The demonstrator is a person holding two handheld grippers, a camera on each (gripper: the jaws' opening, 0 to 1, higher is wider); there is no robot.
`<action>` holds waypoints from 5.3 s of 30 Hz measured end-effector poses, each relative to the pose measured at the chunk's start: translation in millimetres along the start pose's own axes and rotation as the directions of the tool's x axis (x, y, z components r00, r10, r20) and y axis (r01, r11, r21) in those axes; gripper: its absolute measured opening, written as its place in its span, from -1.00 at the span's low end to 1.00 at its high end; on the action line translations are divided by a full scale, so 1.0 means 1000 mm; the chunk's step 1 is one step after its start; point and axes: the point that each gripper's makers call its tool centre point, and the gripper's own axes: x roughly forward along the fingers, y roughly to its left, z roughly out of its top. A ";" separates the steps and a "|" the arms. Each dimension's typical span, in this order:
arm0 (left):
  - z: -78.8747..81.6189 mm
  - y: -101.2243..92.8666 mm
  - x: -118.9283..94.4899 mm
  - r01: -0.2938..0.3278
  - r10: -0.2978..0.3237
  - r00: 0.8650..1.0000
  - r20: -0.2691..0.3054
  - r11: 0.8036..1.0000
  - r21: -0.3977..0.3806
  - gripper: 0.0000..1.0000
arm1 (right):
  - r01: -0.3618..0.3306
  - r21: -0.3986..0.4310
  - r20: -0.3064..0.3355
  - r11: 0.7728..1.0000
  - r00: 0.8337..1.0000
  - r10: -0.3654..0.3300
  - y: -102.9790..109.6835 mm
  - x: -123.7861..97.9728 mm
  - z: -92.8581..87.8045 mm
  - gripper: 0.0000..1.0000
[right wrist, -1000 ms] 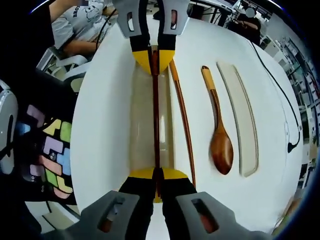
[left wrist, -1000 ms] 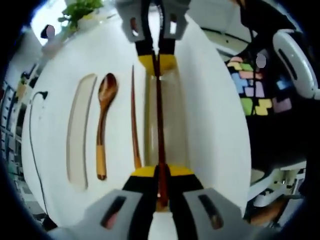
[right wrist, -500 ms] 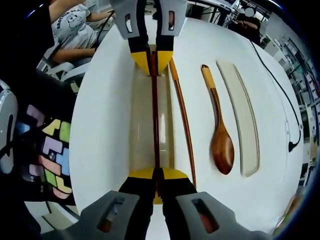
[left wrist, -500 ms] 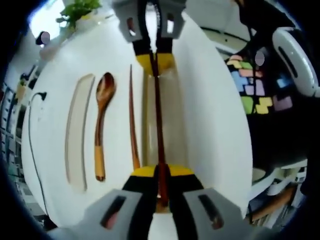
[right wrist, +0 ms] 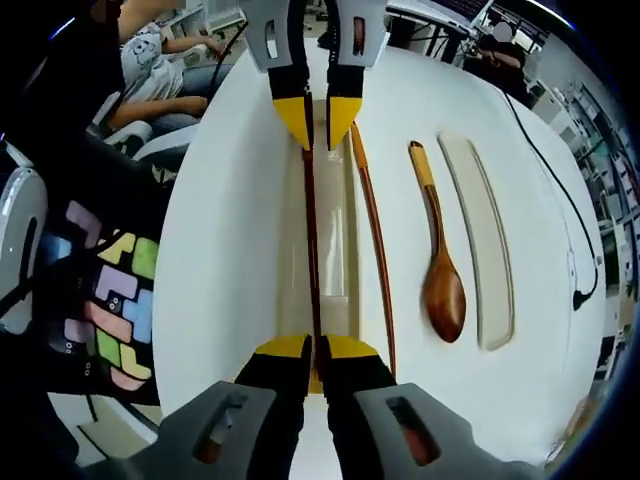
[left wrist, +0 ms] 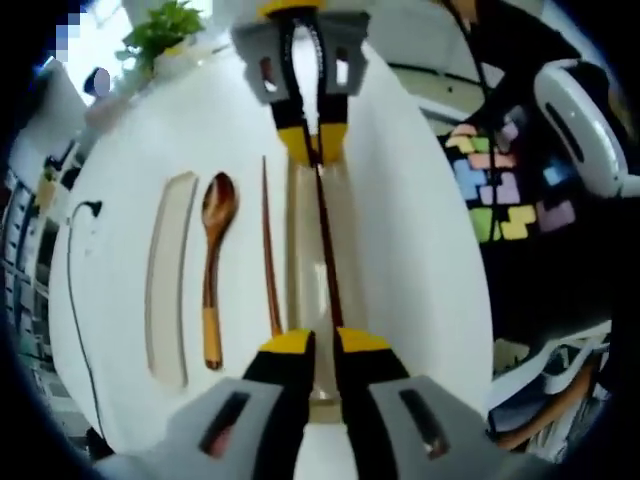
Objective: Arrange the utensils inside the cutlery case until each visible utensil rests in its matching compartment.
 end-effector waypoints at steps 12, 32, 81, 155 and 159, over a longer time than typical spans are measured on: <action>0.007 0.003 -0.010 -0.032 0.032 0.999 -0.015 0.999 0.013 -0.85 | 0.050 -0.052 0.016 0.997 0.999 -0.049 -0.010 -0.022 -0.004 -0.92; -0.003 0.047 0.004 -0.025 0.024 0.996 -0.082 1.000 -0.008 -0.82 | 0.114 -0.050 -0.003 0.992 0.993 -0.114 -0.052 -0.017 -0.017 -0.80; -0.007 0.057 0.032 0.045 -0.058 0.988 -0.142 0.995 -0.091 -0.87 | -0.010 0.001 -0.002 1.000 1.000 0.010 -0.061 0.020 -0.012 -0.93; 0.009 0.065 -0.018 -0.124 0.123 0.992 -0.037 0.992 -0.038 -0.89 | 0.180 0.014 0.070 0.984 0.981 -0.180 -0.061 -0.020 0.002 -1.00; 0.013 0.064 -0.029 -0.127 0.126 0.992 -0.021 0.992 -0.027 -0.89 | 0.192 0.028 0.097 0.981 0.976 -0.194 -0.058 -0.035 0.005 -1.00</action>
